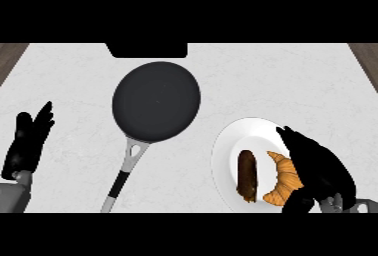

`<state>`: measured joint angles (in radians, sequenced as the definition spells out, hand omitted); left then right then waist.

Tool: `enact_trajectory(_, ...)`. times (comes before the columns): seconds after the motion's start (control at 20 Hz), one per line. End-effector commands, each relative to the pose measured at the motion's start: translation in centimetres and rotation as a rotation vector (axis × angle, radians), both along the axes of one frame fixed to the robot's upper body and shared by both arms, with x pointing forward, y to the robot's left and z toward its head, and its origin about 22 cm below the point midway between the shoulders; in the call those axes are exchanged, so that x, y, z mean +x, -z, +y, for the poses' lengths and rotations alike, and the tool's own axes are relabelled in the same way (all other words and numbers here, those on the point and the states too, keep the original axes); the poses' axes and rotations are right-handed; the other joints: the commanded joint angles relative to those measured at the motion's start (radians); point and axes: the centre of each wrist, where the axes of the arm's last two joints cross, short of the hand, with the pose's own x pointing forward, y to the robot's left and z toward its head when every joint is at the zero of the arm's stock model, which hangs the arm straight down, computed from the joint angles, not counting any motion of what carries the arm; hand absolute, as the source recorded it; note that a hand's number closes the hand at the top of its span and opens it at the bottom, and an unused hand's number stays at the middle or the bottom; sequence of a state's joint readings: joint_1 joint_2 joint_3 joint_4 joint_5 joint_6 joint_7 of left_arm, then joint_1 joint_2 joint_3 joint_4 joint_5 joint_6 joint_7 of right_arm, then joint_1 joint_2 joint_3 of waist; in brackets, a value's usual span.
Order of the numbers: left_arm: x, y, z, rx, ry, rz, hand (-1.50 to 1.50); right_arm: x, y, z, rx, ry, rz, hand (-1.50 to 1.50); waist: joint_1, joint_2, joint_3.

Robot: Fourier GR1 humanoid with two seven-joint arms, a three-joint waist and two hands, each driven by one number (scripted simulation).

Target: Pick the croissant from the plate and place it in the pan

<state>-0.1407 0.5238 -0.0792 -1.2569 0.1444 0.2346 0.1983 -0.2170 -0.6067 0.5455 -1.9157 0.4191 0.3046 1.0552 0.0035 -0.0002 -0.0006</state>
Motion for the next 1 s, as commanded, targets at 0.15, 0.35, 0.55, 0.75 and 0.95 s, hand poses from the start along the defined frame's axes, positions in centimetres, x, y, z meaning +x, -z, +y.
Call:
enact_trajectory(0.15,-0.4,0.5,-0.8,0.002,0.002,0.013,0.00,-0.4,1.6,2.4,-0.063,0.056,0.066,-1.50,-0.003,0.000,0.000)
enact_trajectory(0.35,-0.7,-0.3,0.1,-0.007,-0.015,0.001,0.00,0.7,1.7,1.8,-0.085,0.038,0.078,-1.50,-0.001,0.000,0.000)
enact_trajectory(0.55,-0.7,0.6,-1.0,-0.006,0.003,0.001,0.00,0.7,2.7,3.2,-0.064,0.080,0.057,-1.50,-0.002,0.000,0.000)
enact_trajectory(0.75,-0.3,-0.5,1.5,0.011,0.006,0.004,0.00,2.2,5.7,2.1,-0.072,0.054,0.100,-1.50,0.001,0.001,0.001)
enact_trajectory(0.95,0.4,-0.5,0.8,0.000,0.001,0.011,0.00,1.5,4.9,0.6,-0.070,0.073,0.092,-1.50,-0.004,0.000,0.001)
